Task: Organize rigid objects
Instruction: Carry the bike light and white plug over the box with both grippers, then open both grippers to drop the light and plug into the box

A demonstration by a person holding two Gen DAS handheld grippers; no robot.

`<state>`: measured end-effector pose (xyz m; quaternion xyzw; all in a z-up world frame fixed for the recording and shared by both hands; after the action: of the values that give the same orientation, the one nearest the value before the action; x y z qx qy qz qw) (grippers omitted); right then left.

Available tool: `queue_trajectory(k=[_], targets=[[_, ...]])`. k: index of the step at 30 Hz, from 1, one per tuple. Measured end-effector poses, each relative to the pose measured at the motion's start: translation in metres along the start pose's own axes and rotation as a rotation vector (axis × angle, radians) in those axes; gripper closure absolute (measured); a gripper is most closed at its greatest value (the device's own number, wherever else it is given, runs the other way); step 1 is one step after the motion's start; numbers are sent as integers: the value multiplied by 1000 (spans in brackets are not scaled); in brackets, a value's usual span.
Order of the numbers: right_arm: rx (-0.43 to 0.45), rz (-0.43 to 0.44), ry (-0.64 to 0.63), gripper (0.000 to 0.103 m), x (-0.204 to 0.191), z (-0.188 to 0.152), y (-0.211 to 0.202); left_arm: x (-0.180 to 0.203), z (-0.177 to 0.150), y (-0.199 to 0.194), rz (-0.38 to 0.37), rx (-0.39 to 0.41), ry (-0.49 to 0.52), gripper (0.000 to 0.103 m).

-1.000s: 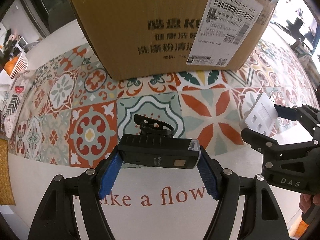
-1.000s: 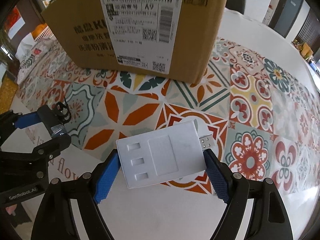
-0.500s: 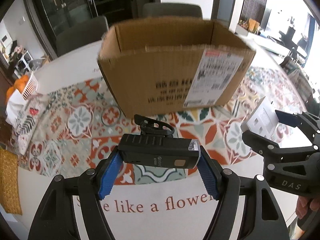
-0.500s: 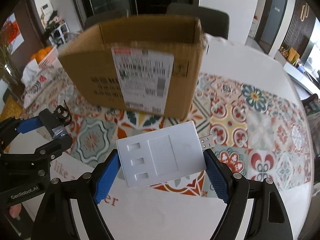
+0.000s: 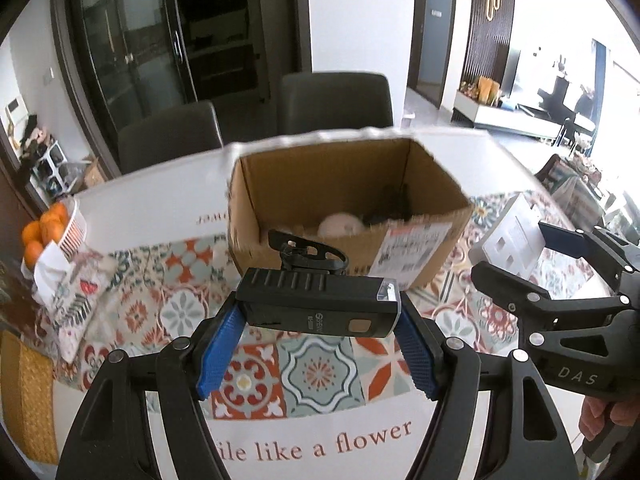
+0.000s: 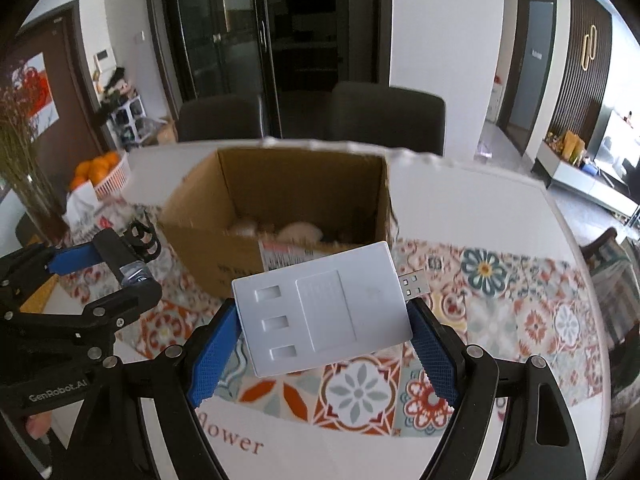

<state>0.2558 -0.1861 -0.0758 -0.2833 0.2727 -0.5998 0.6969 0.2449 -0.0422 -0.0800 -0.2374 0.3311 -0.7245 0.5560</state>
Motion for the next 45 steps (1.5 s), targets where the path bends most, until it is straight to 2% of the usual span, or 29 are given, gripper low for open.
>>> queue_trajectory(k=[9, 14, 24, 29, 32, 38, 39, 43, 45], targets=[[75, 3, -2, 21, -2, 38, -8, -4, 39, -12, 5, 64, 26, 31], [93, 0, 3, 21, 1, 59, -4, -8, 58, -7, -1, 75, 21, 31], [65, -31, 7, 21, 12, 94, 22, -15, 92, 23, -21, 28, 14, 31], [37, -38, 16, 21, 19, 104, 35, -18, 102, 38, -12, -6, 8, 30], [27, -41, 25, 21, 23, 107, 40, -14, 108, 43, -3, 2, 19, 30], [13, -39, 42, 21, 29, 110, 46, -14, 112, 48, 30, 5, 26, 22], [12, -38, 42, 21, 29, 110, 46, -15, 112, 47, 47, 12, 22, 16], [6, -29, 36, 21, 25, 111, 49, -23, 111, 39, 126, 47, 4, 4], [6, -24, 35, 21, 21, 112, 50, -28, 110, 35, 162, 62, -4, 3]])
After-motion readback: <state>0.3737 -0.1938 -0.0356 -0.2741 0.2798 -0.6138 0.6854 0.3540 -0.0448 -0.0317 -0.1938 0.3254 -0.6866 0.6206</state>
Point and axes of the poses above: each gripper's, at about its wrist camera, not at the fingertips, and y roughly the way its jaws point, x to its right, z to its top, the point moved 3 cm from there along y, roughly the way its jaws point, and after that the axes turned 3 degrees about x, right-handed, at the moved point
